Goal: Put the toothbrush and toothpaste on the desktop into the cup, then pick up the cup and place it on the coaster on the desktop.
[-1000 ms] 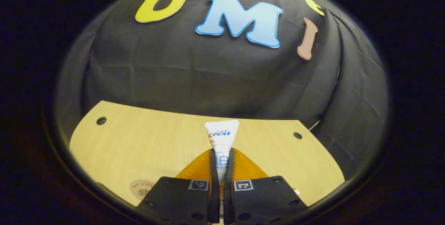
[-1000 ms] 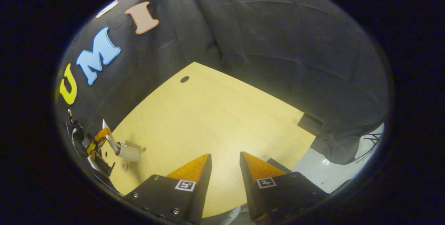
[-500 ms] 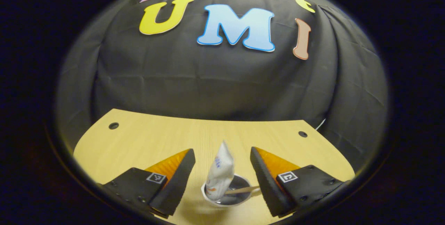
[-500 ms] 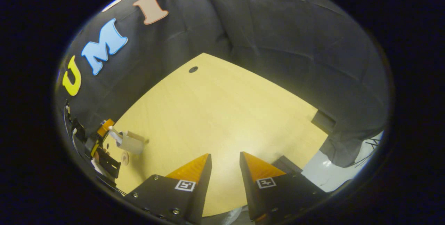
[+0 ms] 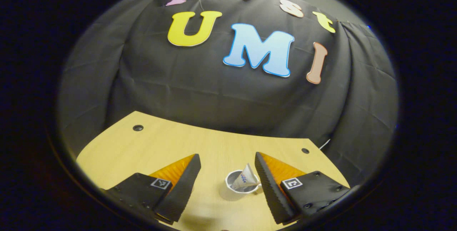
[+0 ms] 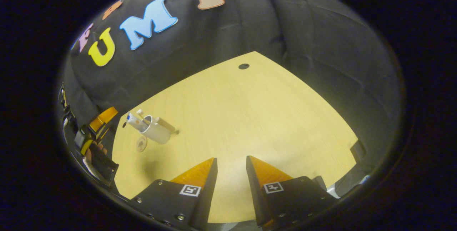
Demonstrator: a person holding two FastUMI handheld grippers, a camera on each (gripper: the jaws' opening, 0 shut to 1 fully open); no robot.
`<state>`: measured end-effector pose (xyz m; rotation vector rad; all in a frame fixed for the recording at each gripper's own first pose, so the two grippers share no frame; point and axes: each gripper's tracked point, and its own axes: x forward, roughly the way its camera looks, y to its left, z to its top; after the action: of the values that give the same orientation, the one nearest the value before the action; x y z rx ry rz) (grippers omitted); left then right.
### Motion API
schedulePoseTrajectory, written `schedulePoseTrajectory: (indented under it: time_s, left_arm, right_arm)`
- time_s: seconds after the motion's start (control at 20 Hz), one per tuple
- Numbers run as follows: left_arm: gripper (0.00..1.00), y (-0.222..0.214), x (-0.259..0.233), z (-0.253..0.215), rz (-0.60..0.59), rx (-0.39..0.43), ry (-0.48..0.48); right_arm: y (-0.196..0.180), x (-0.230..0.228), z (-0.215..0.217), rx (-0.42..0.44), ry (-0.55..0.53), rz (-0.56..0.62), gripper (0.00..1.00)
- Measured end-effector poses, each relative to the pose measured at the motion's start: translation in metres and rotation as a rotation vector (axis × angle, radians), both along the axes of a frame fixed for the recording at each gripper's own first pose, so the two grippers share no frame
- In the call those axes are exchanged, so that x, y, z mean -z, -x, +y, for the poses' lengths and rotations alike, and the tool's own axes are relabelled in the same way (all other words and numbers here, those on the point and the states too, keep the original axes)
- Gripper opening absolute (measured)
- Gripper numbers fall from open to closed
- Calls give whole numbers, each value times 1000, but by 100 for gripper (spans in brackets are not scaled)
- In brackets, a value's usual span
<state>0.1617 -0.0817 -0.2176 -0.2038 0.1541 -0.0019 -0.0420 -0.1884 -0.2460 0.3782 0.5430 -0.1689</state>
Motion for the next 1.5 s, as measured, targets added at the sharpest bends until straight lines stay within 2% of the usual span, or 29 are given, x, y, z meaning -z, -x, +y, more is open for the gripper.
schedulePoseTrajectory:
  time_s: [0.05, 0.1, 0.4, 0.6, 0.75, 0.8, 0.85, 1.05, 1.15, 1.2, 1.3, 1.45, 1.5]
  left_arm:
    - [93, 9, -1, 4, 0, -11, 10]
    - [97, 17, -2, 10, 0, -22, 16]
    - [97, 71, -3, 48, 23, -72, 1]
    - [97, 117, 23, 76, 103, -127, -13]
    - [97, 144, 40, 90, 153, -162, -7]
    - [97, 151, 44, 93, 165, -174, -3]
    - [100, 158, 46, 96, 175, -188, 2]
    - [97, 179, 57, 99, 204, -224, 33]
    - [100, 188, 61, 101, 214, -243, 31]
    - [97, 191, 64, 102, 223, -254, 33]
    - [97, 198, 71, 105, 236, -276, 47]
    - [100, 209, 82, 109, 261, -309, 65]
    - [97, 213, 86, 111, 272, -318, 69]
  right_arm:
    - [-6, -3, 5, -31, 18, -1, 49]
    - [-12, -5, 11, -66, 36, -2, 49]
    - [-53, -12, 40, -255, 147, 26, 49]
    - [-97, -22, 47, -489, 375, 67, 48]
    - [-117, -22, 71, -655, 451, 92, 53]
    - [-122, -19, 78, -704, 477, 109, 51]
    - [-129, -14, 83, -753, 514, 125, 53]
    - [-160, -22, 102, -964, 682, 210, 53]
    - [-183, -24, 115, -1019, 745, 221, 53]
    - [-191, -25, 121, -1044, 763, 233, 53]
    - [-198, -21, 135, -1090, 759, 264, 55]
    - [-212, -9, 144, -1127, 804, 295, 55]
    - [-218, -6, 145, -1125, 836, 295, 55]
